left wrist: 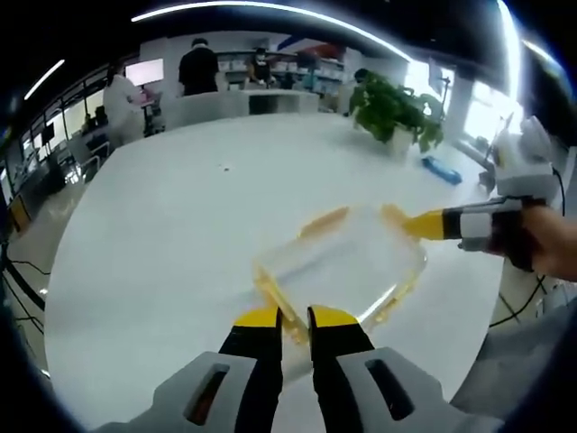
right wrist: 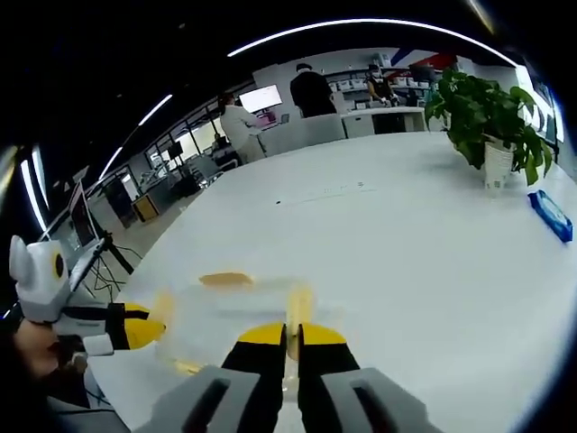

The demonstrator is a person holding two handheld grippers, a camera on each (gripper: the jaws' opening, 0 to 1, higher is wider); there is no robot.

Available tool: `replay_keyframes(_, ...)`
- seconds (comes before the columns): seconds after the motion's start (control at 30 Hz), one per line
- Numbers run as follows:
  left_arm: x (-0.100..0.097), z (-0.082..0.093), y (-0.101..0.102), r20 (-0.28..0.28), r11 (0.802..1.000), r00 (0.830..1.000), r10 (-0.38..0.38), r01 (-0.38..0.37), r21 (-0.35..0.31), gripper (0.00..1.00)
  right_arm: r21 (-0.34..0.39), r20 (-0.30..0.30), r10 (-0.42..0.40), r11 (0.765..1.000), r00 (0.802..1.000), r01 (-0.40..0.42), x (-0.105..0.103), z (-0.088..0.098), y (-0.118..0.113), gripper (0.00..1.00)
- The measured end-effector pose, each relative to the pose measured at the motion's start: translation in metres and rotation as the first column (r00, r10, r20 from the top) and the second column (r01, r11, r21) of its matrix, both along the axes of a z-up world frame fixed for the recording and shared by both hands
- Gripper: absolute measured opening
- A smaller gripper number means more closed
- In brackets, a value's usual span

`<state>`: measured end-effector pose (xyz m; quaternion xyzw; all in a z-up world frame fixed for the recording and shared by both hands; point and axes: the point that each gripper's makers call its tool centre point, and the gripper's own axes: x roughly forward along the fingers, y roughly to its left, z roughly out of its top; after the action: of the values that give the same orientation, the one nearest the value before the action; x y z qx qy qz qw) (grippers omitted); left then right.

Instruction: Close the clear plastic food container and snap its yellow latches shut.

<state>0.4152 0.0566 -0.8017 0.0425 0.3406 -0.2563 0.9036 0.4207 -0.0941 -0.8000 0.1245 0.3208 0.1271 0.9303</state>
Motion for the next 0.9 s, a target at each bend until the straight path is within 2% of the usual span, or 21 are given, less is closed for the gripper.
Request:
replay_keyframes(0.7, 0.0018, 0.0011, 0.0005, -0.011, 1.000, 1.000, 0.000, 0.000, 0.002, 0.07, -0.009, -0.030, 0.041, 0.999, 0.999, -0.041, 0.0013, 0.0011, -0.0028, 0.00)
replay_keyframes(0.9, 0.0017, 0.0004, -0.0007, -0.016, 1.000, 1.000, -0.004, 0.004, 0.001, 0.07, 0.012, -0.039, 0.042, 0.999, 0.998, -0.041, 0.0013, 0.0004, -0.0056, 0.00)
